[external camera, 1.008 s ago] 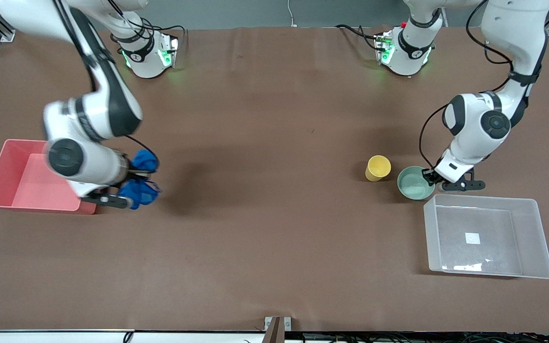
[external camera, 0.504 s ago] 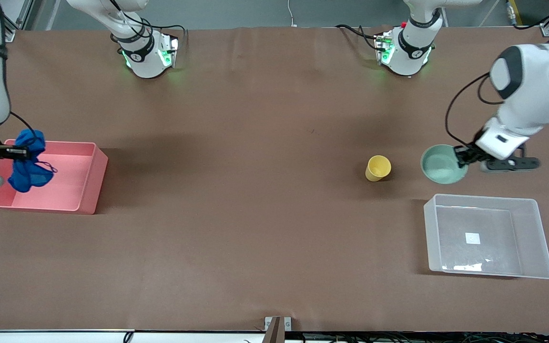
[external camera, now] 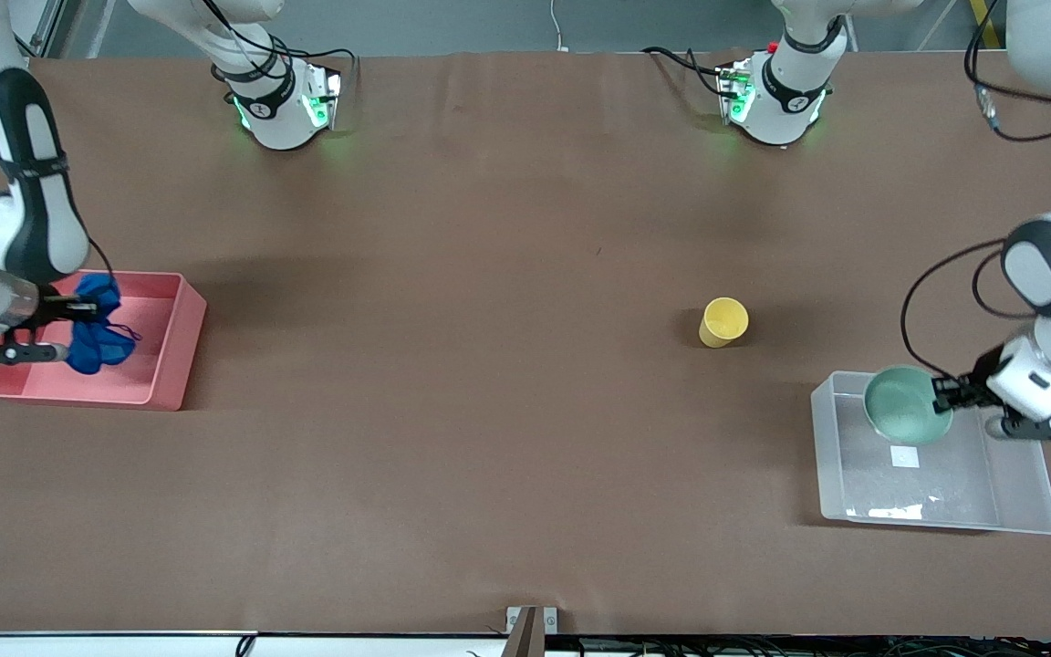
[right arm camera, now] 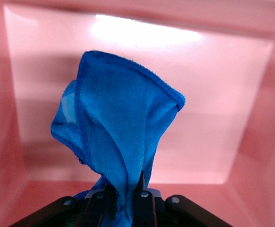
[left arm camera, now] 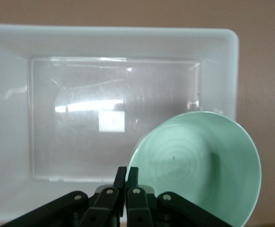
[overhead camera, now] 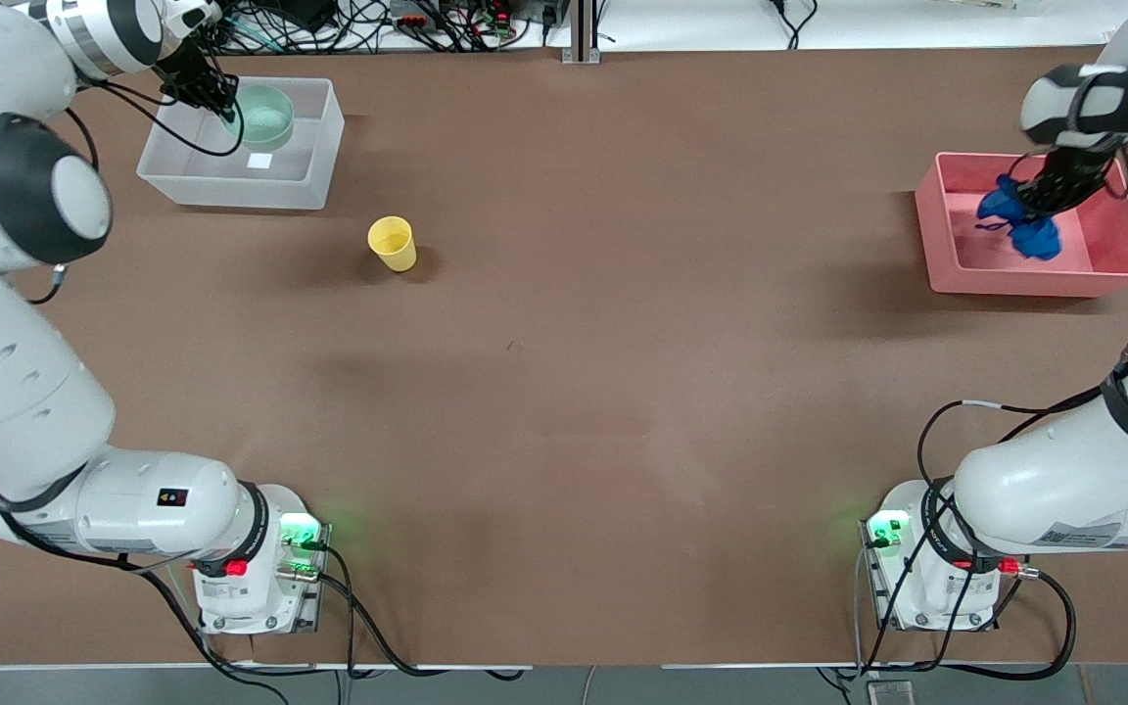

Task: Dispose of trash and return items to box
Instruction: 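Release the cloth in the bin while the left gripper lowers the bowl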

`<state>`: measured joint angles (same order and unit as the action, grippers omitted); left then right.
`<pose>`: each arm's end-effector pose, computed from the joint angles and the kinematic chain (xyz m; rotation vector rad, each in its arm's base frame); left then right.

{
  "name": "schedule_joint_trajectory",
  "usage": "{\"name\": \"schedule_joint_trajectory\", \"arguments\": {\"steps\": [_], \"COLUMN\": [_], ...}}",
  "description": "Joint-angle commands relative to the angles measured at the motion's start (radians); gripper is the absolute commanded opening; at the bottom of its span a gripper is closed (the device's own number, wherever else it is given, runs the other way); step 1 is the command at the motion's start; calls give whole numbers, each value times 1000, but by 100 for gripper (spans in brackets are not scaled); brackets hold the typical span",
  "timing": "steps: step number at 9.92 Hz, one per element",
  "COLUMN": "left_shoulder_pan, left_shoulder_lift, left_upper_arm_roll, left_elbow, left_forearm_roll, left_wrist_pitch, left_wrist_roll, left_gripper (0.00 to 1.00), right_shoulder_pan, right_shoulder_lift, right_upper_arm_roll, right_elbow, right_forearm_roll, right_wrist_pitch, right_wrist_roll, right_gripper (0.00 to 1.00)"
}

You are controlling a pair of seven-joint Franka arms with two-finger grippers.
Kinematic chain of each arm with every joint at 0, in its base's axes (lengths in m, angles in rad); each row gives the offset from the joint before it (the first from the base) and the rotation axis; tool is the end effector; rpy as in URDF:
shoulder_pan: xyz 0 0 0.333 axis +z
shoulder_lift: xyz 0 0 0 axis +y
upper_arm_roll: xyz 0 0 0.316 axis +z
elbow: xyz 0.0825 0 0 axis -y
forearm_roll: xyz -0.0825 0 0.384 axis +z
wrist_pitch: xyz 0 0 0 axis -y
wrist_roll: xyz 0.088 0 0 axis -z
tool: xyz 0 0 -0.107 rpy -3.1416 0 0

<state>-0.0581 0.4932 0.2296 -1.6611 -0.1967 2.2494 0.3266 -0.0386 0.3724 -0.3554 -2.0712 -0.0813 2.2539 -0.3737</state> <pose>0.6799 0.0930 0.3388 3.1096 -0.1124 0.1880 0.5265 -0.2192 0.2477 3.0114 0.0727 -0.3442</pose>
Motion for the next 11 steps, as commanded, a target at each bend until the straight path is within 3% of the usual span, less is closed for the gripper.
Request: {"name": "schedule_joint_trajectory", "arguments": {"steps": [1, 2, 4, 7, 8, 10, 11], "left_shoulder_pan": [11, 15, 14, 15, 15, 12, 12], "left_shoulder_lift": [167, 197, 235, 271, 272, 251, 201], "left_upper_arm_roll": [7, 7, 7, 7, 7, 10, 11], "left_elbow": [148, 147, 135, 121, 118, 106, 97], "left_forearm_roll": [-24, -42, -67, -61, -64, -61, -53], "left_wrist_pitch": [-39, -37, -18, 19, 29, 24, 6], "left_wrist_roll": [44, 49, 57, 57, 57, 54, 52], "left_gripper": [1, 2, 6, 8, 19, 85, 94], "right_shoulder_pan": [11, 19, 17, 8, -7, -13, -21], "right_shoulder_lift": [34, 31, -10, -156, -214, -324, -354], "right_upper_arm_roll": [9, 10, 9, 45, 87, 172, 215], "right_elbow": [-20, -8, 34, 174, 228, 316, 379], "right_forearm_roll": [50, 54, 55, 55, 55, 54, 54], "right_wrist_pitch": [47, 38, 27, -226, -317, -486, -601], "right_wrist_roll": [-13, -10, -1, 109, 160, 304, 355], "right_gripper": [87, 100, 100, 100, 100, 100, 100]}}
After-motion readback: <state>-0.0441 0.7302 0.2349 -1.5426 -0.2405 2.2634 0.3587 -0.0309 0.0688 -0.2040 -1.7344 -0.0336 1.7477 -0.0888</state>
